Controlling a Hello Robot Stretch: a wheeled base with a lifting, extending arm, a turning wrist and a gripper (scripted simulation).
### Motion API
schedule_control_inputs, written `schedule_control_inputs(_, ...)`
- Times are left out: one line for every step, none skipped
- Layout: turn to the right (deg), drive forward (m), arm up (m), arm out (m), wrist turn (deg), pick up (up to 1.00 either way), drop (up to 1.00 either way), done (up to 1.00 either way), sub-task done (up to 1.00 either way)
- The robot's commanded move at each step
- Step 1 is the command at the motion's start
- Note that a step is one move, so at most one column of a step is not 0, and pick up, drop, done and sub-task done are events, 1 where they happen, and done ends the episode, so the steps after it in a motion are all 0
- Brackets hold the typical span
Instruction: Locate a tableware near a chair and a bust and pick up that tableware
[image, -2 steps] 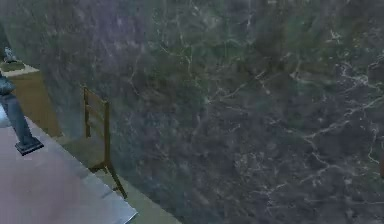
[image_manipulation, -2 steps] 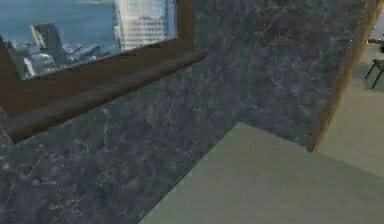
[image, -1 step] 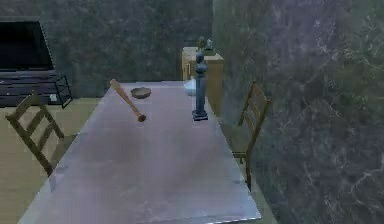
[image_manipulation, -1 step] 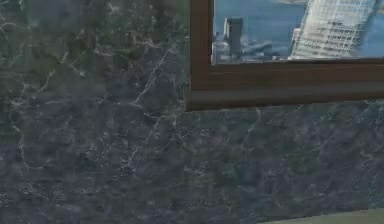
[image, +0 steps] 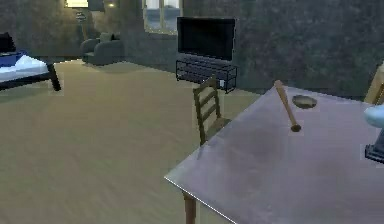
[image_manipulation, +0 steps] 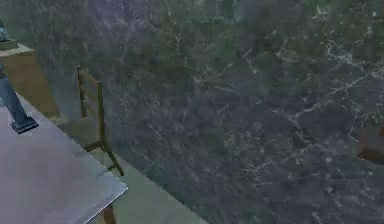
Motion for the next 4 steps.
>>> schedule_control_inputs(-45.0,0.0,0.0,0.0,0.0,0.0,0.0,0.0,0.0)
schedule_control_inputs(0.0,0.85,0.0,0.0,0.0,0.0,0.0,0.0,0.0)
schedule_control_inputs(45.0,0.0,0.0,0.0,0.0,0.0,0.0,0.0,0.0)
schedule_control_inputs(9.0,0.0,0.0,0.0,0.0,0.0,0.0,0.0,0.0)
